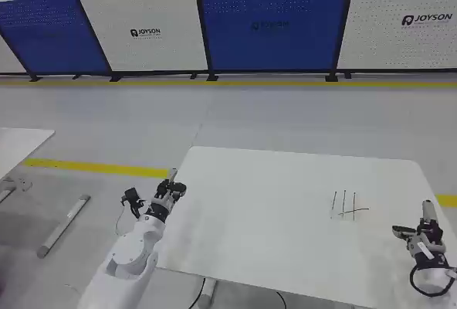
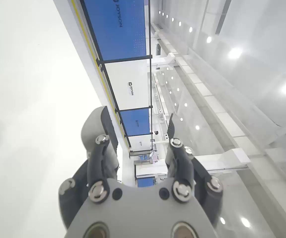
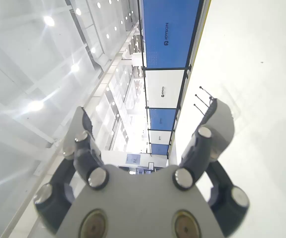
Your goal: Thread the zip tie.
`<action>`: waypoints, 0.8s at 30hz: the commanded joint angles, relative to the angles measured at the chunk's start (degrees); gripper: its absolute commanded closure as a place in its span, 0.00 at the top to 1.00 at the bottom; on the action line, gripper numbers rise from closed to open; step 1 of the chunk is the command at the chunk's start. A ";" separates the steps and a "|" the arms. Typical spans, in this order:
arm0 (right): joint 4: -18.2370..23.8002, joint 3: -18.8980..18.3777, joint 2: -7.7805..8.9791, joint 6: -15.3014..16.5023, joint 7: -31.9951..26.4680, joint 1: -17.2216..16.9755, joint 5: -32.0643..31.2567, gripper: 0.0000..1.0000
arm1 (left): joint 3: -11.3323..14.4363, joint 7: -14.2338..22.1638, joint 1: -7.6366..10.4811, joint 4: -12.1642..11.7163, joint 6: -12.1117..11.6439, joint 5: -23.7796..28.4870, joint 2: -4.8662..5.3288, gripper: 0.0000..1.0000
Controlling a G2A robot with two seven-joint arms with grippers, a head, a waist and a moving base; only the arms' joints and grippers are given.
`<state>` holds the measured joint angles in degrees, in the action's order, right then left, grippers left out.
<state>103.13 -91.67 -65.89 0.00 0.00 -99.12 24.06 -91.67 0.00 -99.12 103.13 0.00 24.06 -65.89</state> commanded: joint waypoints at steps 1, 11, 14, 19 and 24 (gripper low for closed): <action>0.01 -0.16 0.01 -0.11 -0.34 0.11 0.26 1.00 | 0.00 0.00 0.00 0.00 0.00 0.00 0.00 1.00; 0.19 -12.33 2.49 -8.92 -28.43 1.86 1.18 1.00 | 0.00 0.00 0.00 0.00 0.00 0.00 0.00 1.00; -0.33 -14.86 3.65 -12.23 -39.66 3.61 -1.06 1.00 | 0.00 0.00 0.00 0.00 0.00 0.00 0.00 1.00; -2.08 -15.96 4.75 -13.60 -48.54 6.25 -5.00 1.00 | 0.00 0.00 0.00 0.00 0.00 0.00 0.00 1.00; -2.08 -15.96 4.75 -13.60 -48.54 6.25 -5.00 1.00 | 0.00 0.00 0.00 0.00 0.00 0.00 0.00 1.00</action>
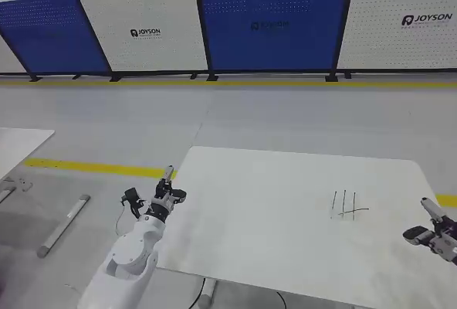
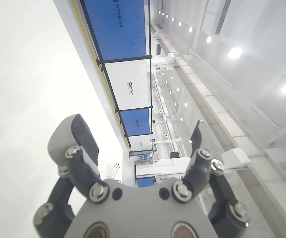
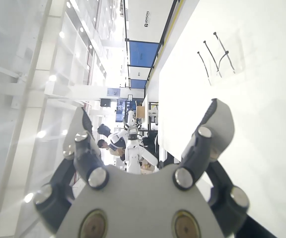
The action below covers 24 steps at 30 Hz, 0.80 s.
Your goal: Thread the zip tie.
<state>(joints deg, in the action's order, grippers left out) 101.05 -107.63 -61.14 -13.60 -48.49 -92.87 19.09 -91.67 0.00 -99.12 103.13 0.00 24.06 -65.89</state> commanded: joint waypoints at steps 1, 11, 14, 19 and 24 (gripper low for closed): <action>0.00 0.00 0.00 0.00 -0.05 0.01 -0.03 1.00 | 0.00 0.00 0.00 0.00 0.00 0.00 0.00 1.00; -19.09 2.97 2.76 -1.99 -23.63 17.32 -3.46 1.00 | 0.00 0.00 0.00 0.00 0.00 0.00 0.00 1.00; -24.15 3.13 4.02 1.79 -31.15 22.36 -6.15 1.00 | 0.00 0.00 0.00 0.00 0.00 0.00 0.00 1.00; -29.37 9.32 5.95 4.48 -31.15 28.58 -6.39 1.00 | 0.00 0.00 0.00 0.00 0.00 0.00 0.00 1.00; -36.65 18.02 7.08 7.15 -31.12 35.67 -10.07 1.00 | 0.00 0.00 0.00 0.00 0.00 0.00 0.00 1.00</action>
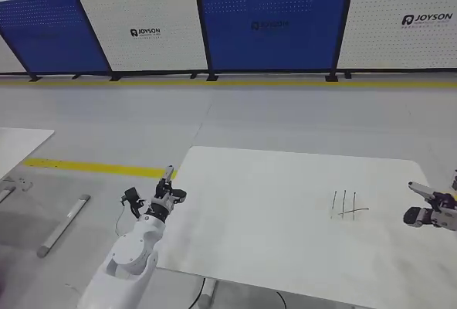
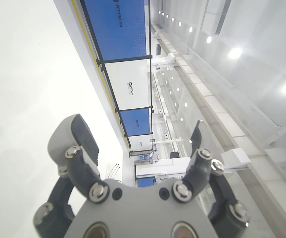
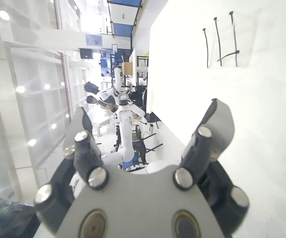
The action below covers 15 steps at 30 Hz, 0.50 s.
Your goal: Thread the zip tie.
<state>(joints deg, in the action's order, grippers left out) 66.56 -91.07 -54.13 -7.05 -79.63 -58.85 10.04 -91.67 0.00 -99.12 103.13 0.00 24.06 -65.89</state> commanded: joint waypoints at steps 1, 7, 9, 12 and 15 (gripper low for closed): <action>-3.98 2.29 0.00 0.69 0.37 2.90 -1.47 1.00 | 0.00 0.00 0.00 0.00 0.00 0.00 0.00 1.00; -5.84 3.22 -0.19 0.19 1.08 3.93 -1.25 1.00 | 0.00 0.00 0.00 0.00 0.00 0.00 0.00 1.00; -5.84 3.22 -0.19 0.19 1.08 3.93 -1.25 1.00 | 0.00 0.00 0.00 0.00 0.00 0.00 0.00 1.00; -5.84 3.22 -0.19 0.19 1.08 3.93 -1.25 1.00 | 0.00 0.00 0.00 0.00 0.00 0.00 0.00 1.00; -5.84 3.22 -0.19 0.19 1.08 3.93 -1.25 1.00 | 0.00 0.00 0.00 0.00 0.00 0.00 0.00 1.00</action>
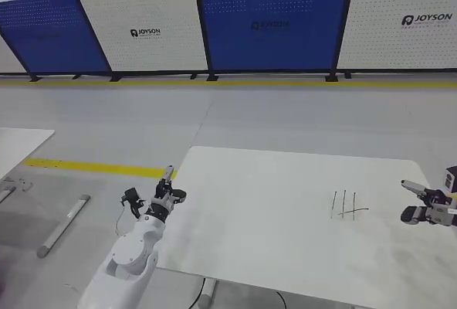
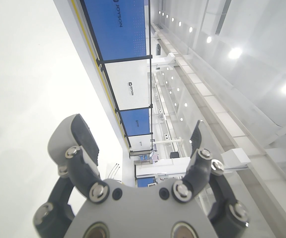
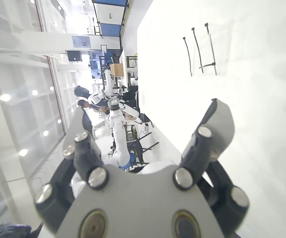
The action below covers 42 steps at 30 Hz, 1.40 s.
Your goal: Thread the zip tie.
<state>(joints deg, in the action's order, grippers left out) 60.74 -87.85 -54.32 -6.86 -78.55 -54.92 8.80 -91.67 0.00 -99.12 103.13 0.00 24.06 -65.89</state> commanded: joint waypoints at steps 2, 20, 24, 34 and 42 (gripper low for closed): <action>2.19 1.08 0.03 4.02 0.93 -0.50 -2.50 1.00 | 0.00 0.00 0.00 0.00 0.00 0.00 0.00 1.00; -13.54 17.46 -0.99 20.90 -1.09 8.70 -0.81 1.00 | 0.00 0.00 0.00 0.00 0.00 0.00 0.00 1.00; -13.54 17.46 -0.99 20.90 -1.09 8.70 -0.81 1.00 | 0.00 0.00 0.00 0.00 0.00 0.00 0.00 1.00; -14.86 19.27 -1.70 19.92 3.63 9.88 -2.34 1.00 | 0.00 0.00 0.00 0.00 0.00 0.00 0.00 1.00; -23.18 25.51 -4.50 22.35 5.39 16.02 -3.90 1.00 | 0.00 0.00 0.00 0.00 0.00 0.00 0.00 1.00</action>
<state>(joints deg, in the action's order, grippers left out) 39.09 -63.14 -58.40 15.18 -73.15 -39.83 4.88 -91.67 0.00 -99.12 103.13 0.00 24.06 -65.89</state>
